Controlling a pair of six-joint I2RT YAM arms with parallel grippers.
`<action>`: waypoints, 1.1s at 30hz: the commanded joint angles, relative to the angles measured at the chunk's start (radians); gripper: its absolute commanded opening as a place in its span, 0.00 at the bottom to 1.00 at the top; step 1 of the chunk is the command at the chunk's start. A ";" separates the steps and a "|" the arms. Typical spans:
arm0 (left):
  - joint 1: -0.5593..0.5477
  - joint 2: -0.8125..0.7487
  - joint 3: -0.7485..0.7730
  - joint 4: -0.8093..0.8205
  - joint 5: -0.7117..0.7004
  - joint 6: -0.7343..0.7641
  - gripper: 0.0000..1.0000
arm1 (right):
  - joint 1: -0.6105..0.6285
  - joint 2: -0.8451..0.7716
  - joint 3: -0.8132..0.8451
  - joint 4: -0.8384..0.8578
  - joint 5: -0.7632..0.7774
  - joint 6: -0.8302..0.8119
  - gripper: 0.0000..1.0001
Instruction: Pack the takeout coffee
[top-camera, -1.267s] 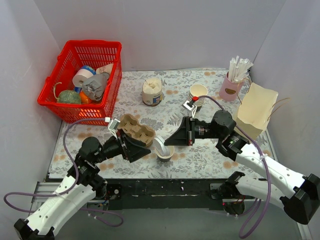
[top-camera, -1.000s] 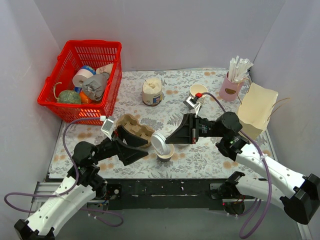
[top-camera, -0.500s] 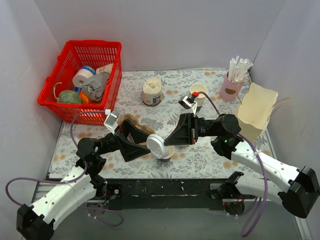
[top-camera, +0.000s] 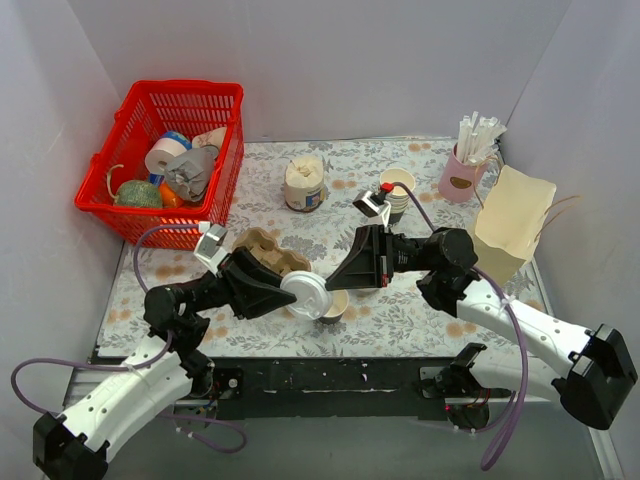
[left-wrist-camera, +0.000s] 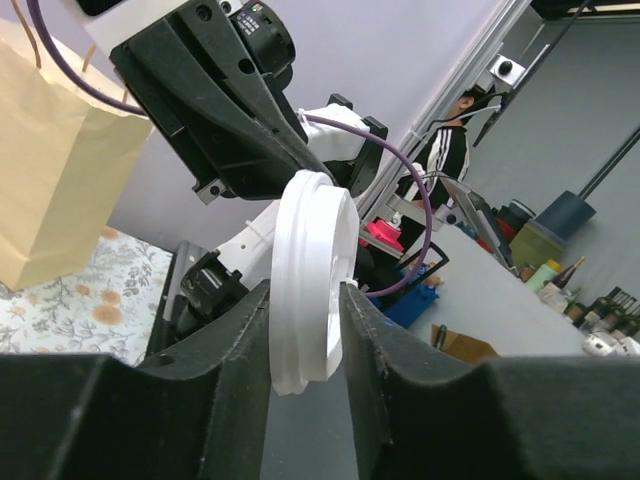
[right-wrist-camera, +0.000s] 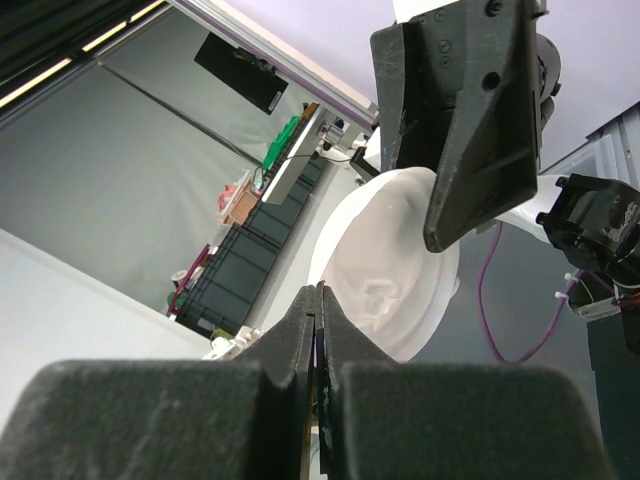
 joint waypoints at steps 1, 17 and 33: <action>-0.003 -0.020 0.015 -0.044 -0.017 0.015 0.27 | 0.004 0.007 0.008 0.056 -0.007 0.001 0.01; -0.001 -0.047 0.078 -0.281 -0.089 0.014 0.10 | -0.031 -0.225 0.167 -0.922 0.545 -0.667 0.76; -0.005 0.156 0.034 -0.187 -0.115 -0.159 0.11 | -0.031 -0.188 0.082 -0.958 0.366 -0.838 0.79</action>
